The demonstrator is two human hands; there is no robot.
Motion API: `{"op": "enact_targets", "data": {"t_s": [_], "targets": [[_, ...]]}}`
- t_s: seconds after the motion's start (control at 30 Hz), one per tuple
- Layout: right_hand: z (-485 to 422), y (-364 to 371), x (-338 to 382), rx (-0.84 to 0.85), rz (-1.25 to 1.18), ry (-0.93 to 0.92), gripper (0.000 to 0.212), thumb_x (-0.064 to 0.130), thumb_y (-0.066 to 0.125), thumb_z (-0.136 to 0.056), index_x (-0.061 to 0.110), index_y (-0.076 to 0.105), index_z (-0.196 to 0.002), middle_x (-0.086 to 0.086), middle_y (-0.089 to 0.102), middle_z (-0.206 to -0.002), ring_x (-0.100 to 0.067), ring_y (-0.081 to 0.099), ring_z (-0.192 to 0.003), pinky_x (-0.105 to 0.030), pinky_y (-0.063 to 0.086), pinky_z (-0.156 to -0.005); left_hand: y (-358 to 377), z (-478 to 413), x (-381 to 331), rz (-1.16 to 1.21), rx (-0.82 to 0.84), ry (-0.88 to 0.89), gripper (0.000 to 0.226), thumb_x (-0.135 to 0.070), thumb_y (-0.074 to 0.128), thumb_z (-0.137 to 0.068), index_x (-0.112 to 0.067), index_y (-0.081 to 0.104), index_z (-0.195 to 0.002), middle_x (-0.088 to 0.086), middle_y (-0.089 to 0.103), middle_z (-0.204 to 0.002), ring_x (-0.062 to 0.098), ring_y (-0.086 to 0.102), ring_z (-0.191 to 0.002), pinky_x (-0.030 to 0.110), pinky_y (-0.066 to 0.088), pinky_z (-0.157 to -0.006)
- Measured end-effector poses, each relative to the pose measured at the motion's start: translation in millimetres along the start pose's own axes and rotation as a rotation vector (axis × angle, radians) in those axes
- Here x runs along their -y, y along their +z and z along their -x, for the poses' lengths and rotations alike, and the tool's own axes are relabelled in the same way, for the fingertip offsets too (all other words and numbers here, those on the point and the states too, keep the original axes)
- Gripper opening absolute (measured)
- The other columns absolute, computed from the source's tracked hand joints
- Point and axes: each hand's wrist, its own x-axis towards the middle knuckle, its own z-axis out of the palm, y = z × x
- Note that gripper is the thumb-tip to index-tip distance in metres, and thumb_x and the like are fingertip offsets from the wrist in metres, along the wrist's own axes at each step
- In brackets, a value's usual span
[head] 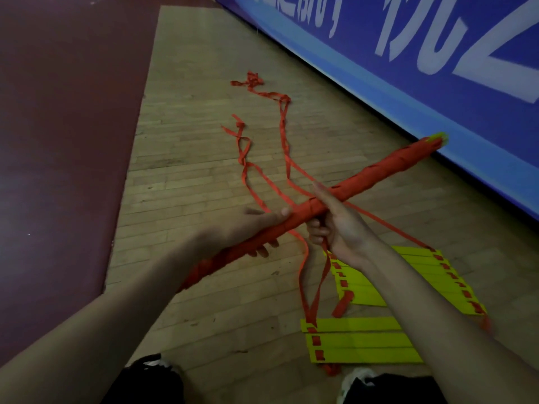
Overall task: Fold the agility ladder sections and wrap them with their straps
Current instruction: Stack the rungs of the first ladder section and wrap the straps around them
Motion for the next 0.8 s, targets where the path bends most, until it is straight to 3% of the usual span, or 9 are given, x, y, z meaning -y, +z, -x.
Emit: {"op": "enact_targets", "data": {"t_s": [0.1, 0.23, 0.4, 0.5, 0.57, 0.63, 0.7, 0.8], "targets": [[1, 2, 1, 0.022, 0.023, -0.034, 0.038, 0.056, 0.059, -0.077, 0.021, 0.046, -0.073, 0.002, 0.034, -0.054, -0.009, 0.025, -0.045, -0.024, 0.023, -0.047, -5, 3, 4, 0.054, 0.077, -0.07, 0.064, -0.062, 0.05, -0.079, -0.005, 0.067, -0.105, 0.007, 0.071, -0.083, 0.016, 0.064, -0.066, 0.027, 0.053, -0.064], [-2, 2, 2, 0.027, 0.064, -0.056, 0.039, 0.058, 0.057, -0.077, 0.02, 0.046, -0.073, 0.001, 0.036, -0.054, -0.009, 0.028, -0.043, -0.021, 0.03, -0.044, -4, 2, 4, 0.076, -0.055, -0.041, 0.067, -0.065, 0.06, -0.067, -0.008, 0.069, -0.101, 0.003, 0.066, -0.076, 0.012, 0.059, -0.062, 0.025, 0.048, -0.061], [-5, -4, -5, -0.002, 0.13, -0.003, 0.038, 0.05, 0.048, -0.093, 0.017, 0.054, -0.076, 0.002, 0.043, -0.052, -0.009, 0.031, -0.042, -0.023, 0.031, -0.047, 4, -3, 8, -0.049, -0.233, -0.001, 0.03, -0.049, 0.066, -0.082, -0.02, 0.061, -0.09, -0.003, 0.064, -0.081, 0.006, 0.059, -0.065, 0.01, 0.045, -0.049], [-9, -7, -10, -0.045, 0.154, 0.035, 0.035, 0.046, 0.045, -0.096, 0.016, 0.055, -0.082, 0.002, 0.045, -0.05, -0.009, 0.032, -0.039, -0.023, 0.032, -0.044, 5, -5, 10, -0.154, -0.274, 0.075, 0.032, -0.038, 0.07, -0.084, -0.014, 0.063, -0.103, -0.003, 0.062, -0.083, 0.005, 0.055, -0.066, 0.006, 0.039, -0.047], [-11, -7, -13, -0.063, 0.171, 0.051, 0.037, 0.046, 0.043, -0.098, 0.015, 0.055, -0.081, 0.0, 0.047, -0.048, -0.009, 0.034, -0.036, -0.023, 0.032, -0.044, 6, -6, 10, -0.252, -0.314, 0.127, 0.035, -0.032, 0.072, -0.084, -0.009, 0.063, -0.108, 0.003, 0.062, -0.09, 0.009, 0.053, -0.07, 0.009, 0.039, -0.051], [-11, -5, -15, -0.091, 0.211, 0.063, 0.044, 0.046, 0.04, -0.099, 0.01, 0.057, -0.08, -0.002, 0.047, -0.048, -0.009, 0.034, -0.034, -0.023, 0.032, -0.043, 6, -8, 13, -0.391, -0.411, 0.182, 0.037, -0.033, 0.075, -0.08, -0.011, 0.063, -0.106, 0.005, 0.063, -0.093, 0.014, 0.054, -0.075, 0.02, 0.044, -0.062], [-9, -3, -15, -0.117, 0.238, 0.076, 0.05, 0.044, 0.036, -0.101, 0.004, 0.059, -0.081, -0.003, 0.046, -0.048, -0.008, 0.033, -0.032, -0.022, 0.032, -0.041, 7, -7, 15, -0.552, -0.535, 0.237, 0.036, -0.04, 0.076, -0.077, -0.017, 0.061, -0.101, 0.001, 0.062, -0.093, 0.019, 0.056, -0.081, 0.032, 0.046, -0.069], [-8, -1, -12, -0.058, 0.152, 0.148, 0.044, 0.037, 0.032, -0.102, 0.003, 0.056, -0.085, -0.001, 0.043, -0.051, -0.008, 0.029, -0.036, -0.023, 0.028, -0.043, 10, -4, 13, -0.773, -0.618, 0.313, 0.034, -0.044, 0.068, -0.082, -0.022, 0.056, -0.105, -0.004, 0.058, -0.101, 0.021, 0.059, -0.091, 0.038, 0.051, -0.073]]}}
